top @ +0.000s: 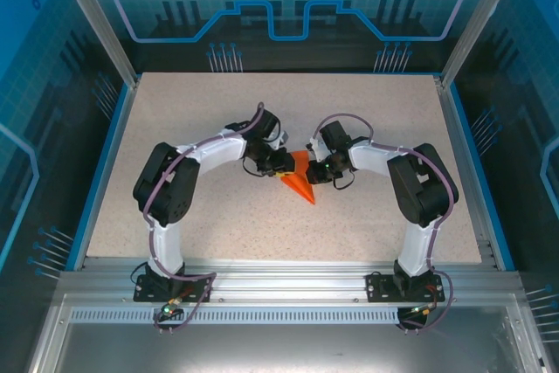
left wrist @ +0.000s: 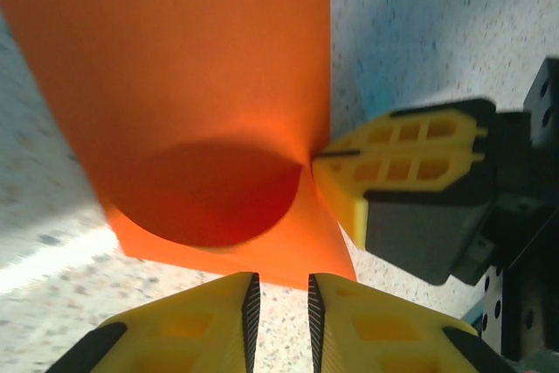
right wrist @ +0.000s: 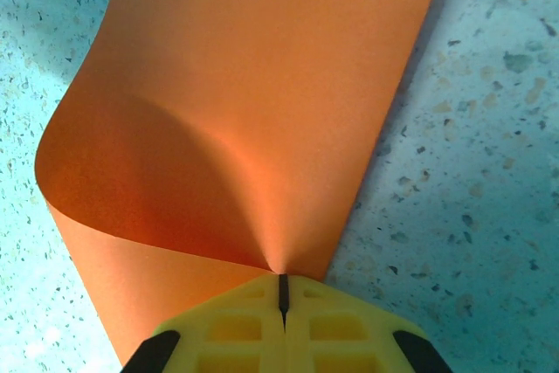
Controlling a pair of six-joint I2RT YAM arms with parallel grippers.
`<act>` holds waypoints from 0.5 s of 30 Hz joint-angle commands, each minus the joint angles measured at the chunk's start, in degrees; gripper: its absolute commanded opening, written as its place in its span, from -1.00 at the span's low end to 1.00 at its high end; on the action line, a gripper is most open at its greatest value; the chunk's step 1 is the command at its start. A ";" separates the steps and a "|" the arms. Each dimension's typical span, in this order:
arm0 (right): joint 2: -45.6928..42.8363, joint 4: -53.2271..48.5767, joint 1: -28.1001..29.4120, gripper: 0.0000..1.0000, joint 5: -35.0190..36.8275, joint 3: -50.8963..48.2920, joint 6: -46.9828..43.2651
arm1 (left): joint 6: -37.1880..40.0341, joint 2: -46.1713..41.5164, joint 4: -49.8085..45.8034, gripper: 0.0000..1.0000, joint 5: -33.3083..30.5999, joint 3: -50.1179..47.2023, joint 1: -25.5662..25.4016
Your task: Fold a paper plane with a square sheet of paper (fold left side to right side)
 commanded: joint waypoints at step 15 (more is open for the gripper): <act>2.48 -3.30 -0.50 -1.00 2.76 -0.54 -1.17 | -2.02 5.06 3.52 -0.49 1.25 0.25 -2.10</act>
